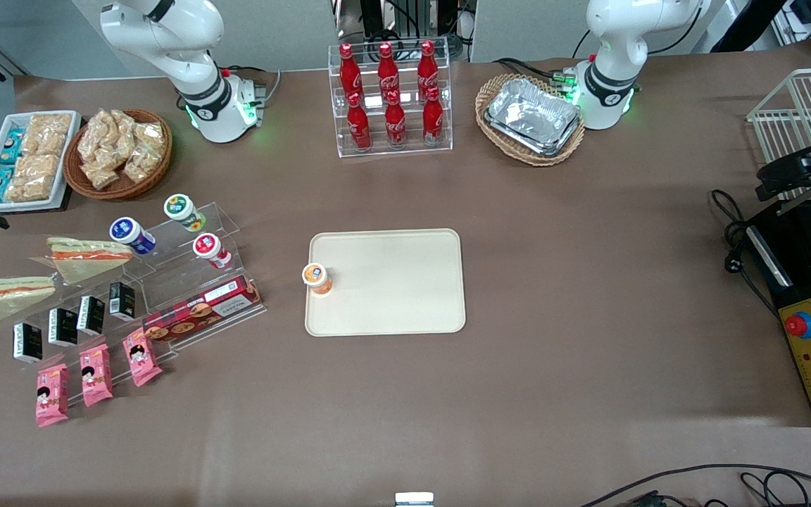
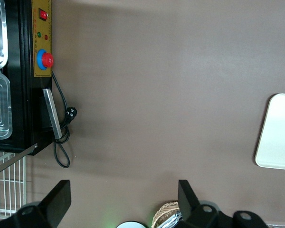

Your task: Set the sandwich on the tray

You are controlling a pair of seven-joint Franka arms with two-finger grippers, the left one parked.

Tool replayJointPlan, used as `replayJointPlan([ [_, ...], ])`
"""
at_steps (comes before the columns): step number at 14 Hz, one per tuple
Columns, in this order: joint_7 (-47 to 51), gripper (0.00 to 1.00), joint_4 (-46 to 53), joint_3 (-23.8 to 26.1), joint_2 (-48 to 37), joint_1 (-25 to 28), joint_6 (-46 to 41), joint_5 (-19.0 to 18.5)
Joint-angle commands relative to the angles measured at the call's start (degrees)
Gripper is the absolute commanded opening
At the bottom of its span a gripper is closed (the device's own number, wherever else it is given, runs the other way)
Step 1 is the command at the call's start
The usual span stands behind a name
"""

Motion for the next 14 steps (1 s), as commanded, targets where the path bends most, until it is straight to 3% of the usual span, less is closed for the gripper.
replayJointPlan([
  [1, -13.89, 1.00, 1.02, -0.75, 0.72, -0.26, 3.03, -1.56],
  [14, -55.65, 1.00, 0.66, -4.71, 4.94, -1.84, 12.00, -0.78],
])
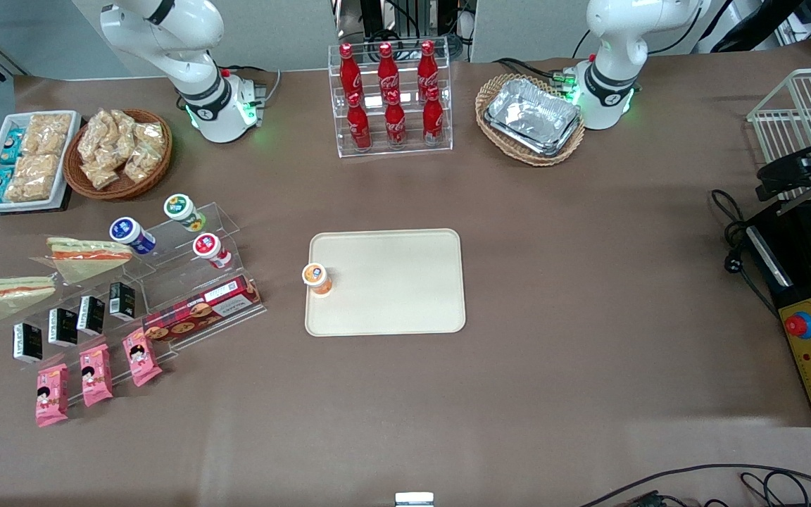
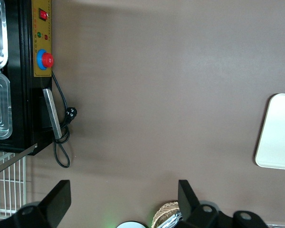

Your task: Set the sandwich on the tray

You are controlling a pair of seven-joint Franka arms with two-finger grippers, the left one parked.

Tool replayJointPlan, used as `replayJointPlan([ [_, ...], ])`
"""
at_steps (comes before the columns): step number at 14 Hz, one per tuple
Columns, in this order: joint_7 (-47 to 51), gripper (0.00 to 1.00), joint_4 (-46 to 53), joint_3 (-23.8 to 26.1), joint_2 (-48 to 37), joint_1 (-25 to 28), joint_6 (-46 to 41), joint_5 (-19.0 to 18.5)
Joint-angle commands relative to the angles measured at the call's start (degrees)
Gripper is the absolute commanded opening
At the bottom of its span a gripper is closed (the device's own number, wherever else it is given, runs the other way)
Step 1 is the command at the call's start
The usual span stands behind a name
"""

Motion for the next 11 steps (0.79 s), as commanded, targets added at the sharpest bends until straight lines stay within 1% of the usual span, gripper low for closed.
replayJointPlan([
  [1, -9.01, 1.00, 0.59, -0.71, 1.48, -1.60, 1.56, 0.37],
  [3, -11.47, 1.00, 0.50, -0.71, 2.09, -3.52, 2.00, 0.80],
  [5, -16.13, 1.00, 0.50, -0.71, 2.53, -3.88, 2.09, 0.81],
  [8, -19.74, 1.00, 0.50, -0.71, 3.32, -5.29, 2.61, 0.81],
  [11, -23.70, 1.00, 0.50, -0.71, 4.55, -5.38, 2.97, 1.33],
])
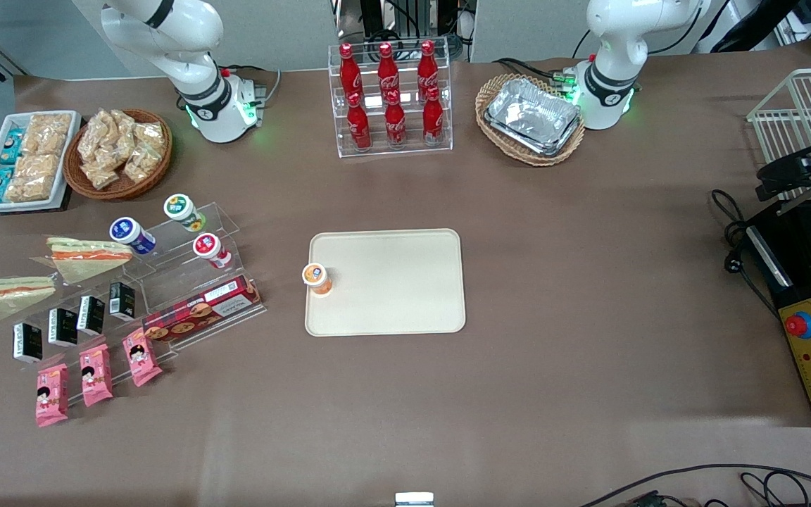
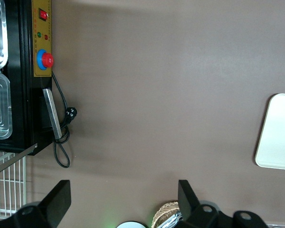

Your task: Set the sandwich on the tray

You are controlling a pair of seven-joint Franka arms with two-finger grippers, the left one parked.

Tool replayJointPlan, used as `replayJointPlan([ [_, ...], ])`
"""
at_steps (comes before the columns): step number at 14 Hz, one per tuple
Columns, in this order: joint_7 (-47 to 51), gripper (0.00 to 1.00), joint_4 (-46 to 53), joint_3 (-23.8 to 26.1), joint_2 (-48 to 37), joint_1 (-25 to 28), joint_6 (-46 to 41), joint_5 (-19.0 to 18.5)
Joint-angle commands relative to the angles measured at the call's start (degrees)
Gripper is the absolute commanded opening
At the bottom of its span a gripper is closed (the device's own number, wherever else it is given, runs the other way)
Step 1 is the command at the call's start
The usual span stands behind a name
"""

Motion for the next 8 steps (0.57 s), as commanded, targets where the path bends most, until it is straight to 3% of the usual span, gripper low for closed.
replayJointPlan([
  [1, -5.09, 1.00, 0.54, 0.06, 1.72, -0.64, 1.00, 1.09],
  [8, -14.85, 1.00, 0.45, 0.06, 4.36, -3.98, 2.93, 5.84],
])
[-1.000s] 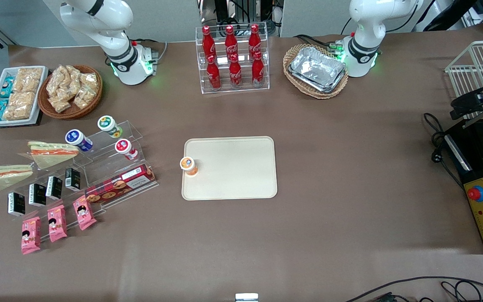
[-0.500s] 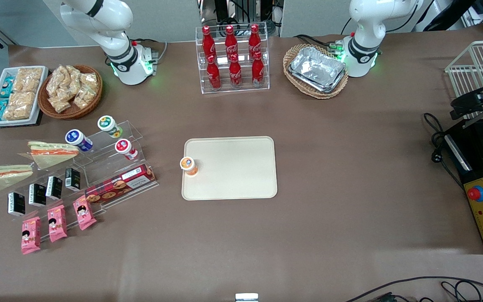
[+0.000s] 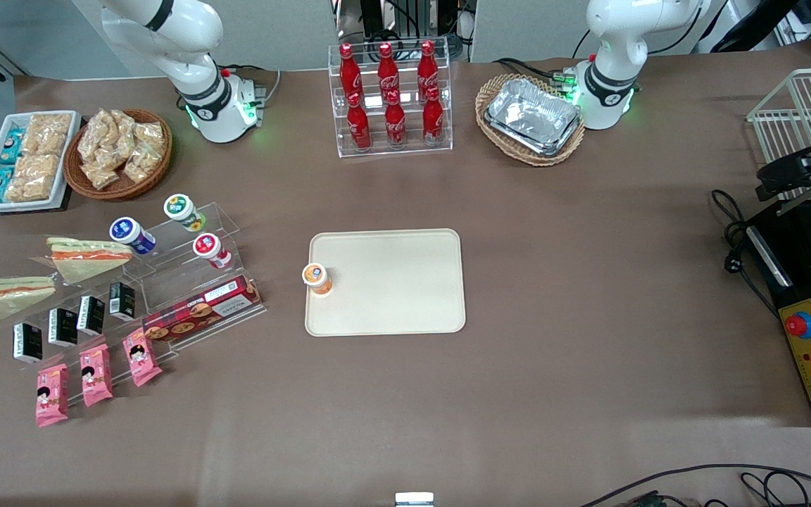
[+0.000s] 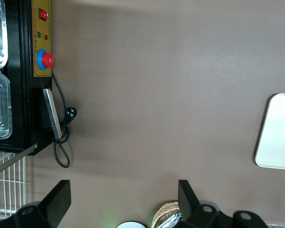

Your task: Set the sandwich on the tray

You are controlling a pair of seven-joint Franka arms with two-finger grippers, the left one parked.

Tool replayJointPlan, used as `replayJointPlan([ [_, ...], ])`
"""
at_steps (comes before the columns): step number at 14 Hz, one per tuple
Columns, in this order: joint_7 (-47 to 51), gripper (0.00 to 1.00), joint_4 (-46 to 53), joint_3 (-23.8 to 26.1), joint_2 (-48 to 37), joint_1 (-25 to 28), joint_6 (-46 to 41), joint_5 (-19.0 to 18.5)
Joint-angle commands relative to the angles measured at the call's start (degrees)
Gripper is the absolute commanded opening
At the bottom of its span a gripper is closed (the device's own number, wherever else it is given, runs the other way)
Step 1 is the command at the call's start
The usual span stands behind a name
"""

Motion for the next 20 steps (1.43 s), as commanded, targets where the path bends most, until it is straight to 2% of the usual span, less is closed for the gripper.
replayJointPlan([
  [1, -4.11, 1.00, 0.50, 0.09, 1.39, -2.28, 1.09, 2.78],
  [5, -5.86, 1.00, 0.50, 0.18, 2.88, -4.13, 2.57, 3.57],
  [7, -7.53, 1.00, 0.50, 0.18, 3.41, -4.48, 3.63, 5.14],
  [13, -8.42, 1.00, 0.33, 0.18, 5.25, -5.10, 5.83, 5.15],
  [20, -8.33, 1.00, -4.68, 0.18, 5.52, -5.45, 9.78, 5.15],
])
